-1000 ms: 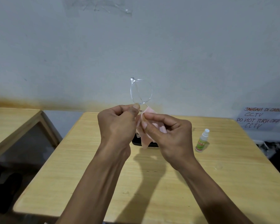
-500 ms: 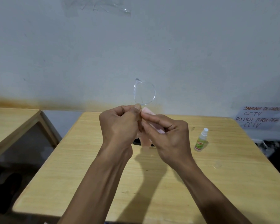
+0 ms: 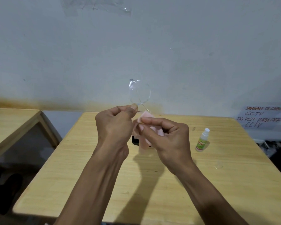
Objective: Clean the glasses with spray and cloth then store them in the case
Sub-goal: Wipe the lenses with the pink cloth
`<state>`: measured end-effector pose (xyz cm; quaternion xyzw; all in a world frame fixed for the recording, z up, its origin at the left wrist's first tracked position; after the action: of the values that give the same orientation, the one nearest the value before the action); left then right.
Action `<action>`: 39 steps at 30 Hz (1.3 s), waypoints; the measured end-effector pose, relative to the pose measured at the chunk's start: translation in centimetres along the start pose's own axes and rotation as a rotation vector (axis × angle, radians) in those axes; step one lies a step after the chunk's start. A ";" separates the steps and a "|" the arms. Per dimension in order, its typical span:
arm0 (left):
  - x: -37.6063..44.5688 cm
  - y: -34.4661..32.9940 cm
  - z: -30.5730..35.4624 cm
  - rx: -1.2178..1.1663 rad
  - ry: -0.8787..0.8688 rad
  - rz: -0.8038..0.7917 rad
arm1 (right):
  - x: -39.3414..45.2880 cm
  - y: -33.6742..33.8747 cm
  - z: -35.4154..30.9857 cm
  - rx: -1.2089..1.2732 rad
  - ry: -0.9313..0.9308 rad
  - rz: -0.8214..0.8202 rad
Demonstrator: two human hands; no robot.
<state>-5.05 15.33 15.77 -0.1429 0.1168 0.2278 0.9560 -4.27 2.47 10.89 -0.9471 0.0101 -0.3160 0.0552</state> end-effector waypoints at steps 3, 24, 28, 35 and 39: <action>0.1 0.2 0.0 0.015 -0.007 0.003 | -0.1 0.3 -0.1 0.010 -0.025 0.023; -0.1 -0.7 -0.8 -0.042 0.001 -0.024 | 0.6 -0.7 -0.4 0.063 -0.136 0.151; 0.4 -0.1 -0.3 -0.046 0.002 0.006 | -0.4 -0.8 -0.7 -0.010 -0.090 0.103; 0.6 0.1 -0.3 0.011 -0.010 0.002 | -0.1 0.5 -0.6 -0.055 -0.007 0.153; 0.2 -0.2 -0.3 0.004 -0.024 -0.025 | 0.4 0.5 -0.7 0.015 0.027 0.198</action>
<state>-4.81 15.13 15.43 -0.1396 0.1041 0.2174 0.9604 -4.35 1.88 11.66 -0.9367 0.1020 -0.3217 0.0931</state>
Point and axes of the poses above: each hand's wrist, its own x-axis towards the middle knuckle, its own y-axis out of the back of the hand, z = x × y, the point moved 3 cm from there along x, towards the middle knuckle, and after that the axes turned 14 degrees about y, right-handed, at the moved point
